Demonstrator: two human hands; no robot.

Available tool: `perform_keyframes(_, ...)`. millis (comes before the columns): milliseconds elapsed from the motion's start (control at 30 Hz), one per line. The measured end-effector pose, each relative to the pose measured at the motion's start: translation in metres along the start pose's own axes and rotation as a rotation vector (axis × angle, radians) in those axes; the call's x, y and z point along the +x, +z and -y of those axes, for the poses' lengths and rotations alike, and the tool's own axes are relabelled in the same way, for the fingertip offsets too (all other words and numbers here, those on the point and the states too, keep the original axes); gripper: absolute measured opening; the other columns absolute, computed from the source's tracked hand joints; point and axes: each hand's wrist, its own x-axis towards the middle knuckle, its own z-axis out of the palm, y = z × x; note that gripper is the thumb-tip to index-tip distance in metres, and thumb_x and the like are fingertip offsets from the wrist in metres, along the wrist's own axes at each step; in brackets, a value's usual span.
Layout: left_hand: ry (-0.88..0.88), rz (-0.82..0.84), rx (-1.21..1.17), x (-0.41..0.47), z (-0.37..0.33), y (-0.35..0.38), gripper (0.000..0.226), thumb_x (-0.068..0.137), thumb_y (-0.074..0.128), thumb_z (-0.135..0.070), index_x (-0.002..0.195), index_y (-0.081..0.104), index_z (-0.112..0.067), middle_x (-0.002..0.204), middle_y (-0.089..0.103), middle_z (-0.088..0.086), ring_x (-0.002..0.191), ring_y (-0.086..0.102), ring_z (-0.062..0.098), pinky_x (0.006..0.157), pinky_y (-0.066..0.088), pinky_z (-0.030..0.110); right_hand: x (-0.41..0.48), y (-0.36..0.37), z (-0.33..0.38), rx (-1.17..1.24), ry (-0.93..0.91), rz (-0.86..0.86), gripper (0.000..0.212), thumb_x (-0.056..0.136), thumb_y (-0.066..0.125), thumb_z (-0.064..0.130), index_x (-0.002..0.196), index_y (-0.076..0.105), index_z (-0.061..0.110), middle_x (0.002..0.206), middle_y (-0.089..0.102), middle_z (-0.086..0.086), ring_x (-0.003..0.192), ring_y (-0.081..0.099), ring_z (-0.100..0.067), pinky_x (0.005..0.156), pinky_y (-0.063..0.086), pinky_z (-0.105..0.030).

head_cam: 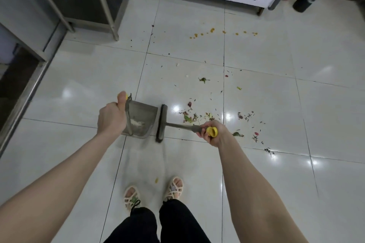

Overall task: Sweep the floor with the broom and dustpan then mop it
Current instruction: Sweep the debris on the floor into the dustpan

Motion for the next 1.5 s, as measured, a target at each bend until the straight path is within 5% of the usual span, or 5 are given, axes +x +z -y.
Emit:
perform_keyframes(267,0.082,0.02,0.069,0.01,-0.012,0.017,0.061,0.101,0.017,-0.046,0.104,0.057,0.0,0.08,0.051,0.016,0.077,0.043,0.031,0.068,0.031,0.035,0.01,-0.04,0.041,-0.052,-0.069,-0.219,0.019,0.078,0.054,-0.008,0.096,0.057,-0.002,0.087,0.058,-0.021,0.029,0.051,-0.014,0.028,0.037,-0.014)
perform_keyframes(467,0.008,-0.004,0.0,0.016,-0.032,0.027,0.071,0.097,0.011,-0.057,0.084,0.055,-0.003,0.084,0.053,0.019,0.085,0.046,0.034,0.073,0.035,0.036,0.0,-0.05,0.066,-0.055,-0.136,-0.209,0.012,0.078,0.055,-0.008,0.088,0.054,-0.002,0.091,0.058,-0.022,0.03,0.053,-0.014,0.029,0.039,-0.014)
perform_keyframes(700,0.025,-0.018,-0.092,0.026,-0.056,0.022,0.082,0.095,0.011,-0.061,0.085,0.062,0.003,0.084,0.056,0.018,0.083,0.046,0.032,0.073,0.034,0.035,-0.006,-0.04,0.095,-0.031,-0.16,-0.142,0.009,0.081,0.055,-0.006,0.089,0.054,-0.001,0.079,0.06,-0.021,0.032,0.05,-0.011,0.03,0.04,-0.015)
perform_keyframes(1133,0.045,-0.033,-0.145,0.183,-0.063,-0.033,0.075,0.095,0.012,-0.061,0.071,0.053,-0.003,0.078,0.054,0.018,0.08,0.05,0.034,0.07,0.037,0.036,0.043,0.128,0.195,-0.106,-0.203,-0.115,0.012,0.075,0.058,-0.008,0.087,0.058,-0.007,0.083,0.059,-0.024,0.035,0.051,-0.011,0.03,0.04,-0.015)
perform_keyframes(1500,0.018,-0.005,-0.116,0.355,-0.056,-0.112,0.071,0.096,0.015,-0.059,0.08,0.056,-0.003,0.077,0.051,0.015,0.081,0.045,0.031,0.07,0.034,0.035,0.086,0.314,0.288,-0.136,-0.164,-0.108,0.004,0.078,0.055,-0.006,0.075,0.057,-0.004,0.082,0.058,-0.022,0.03,0.05,-0.012,0.03,0.041,-0.014)
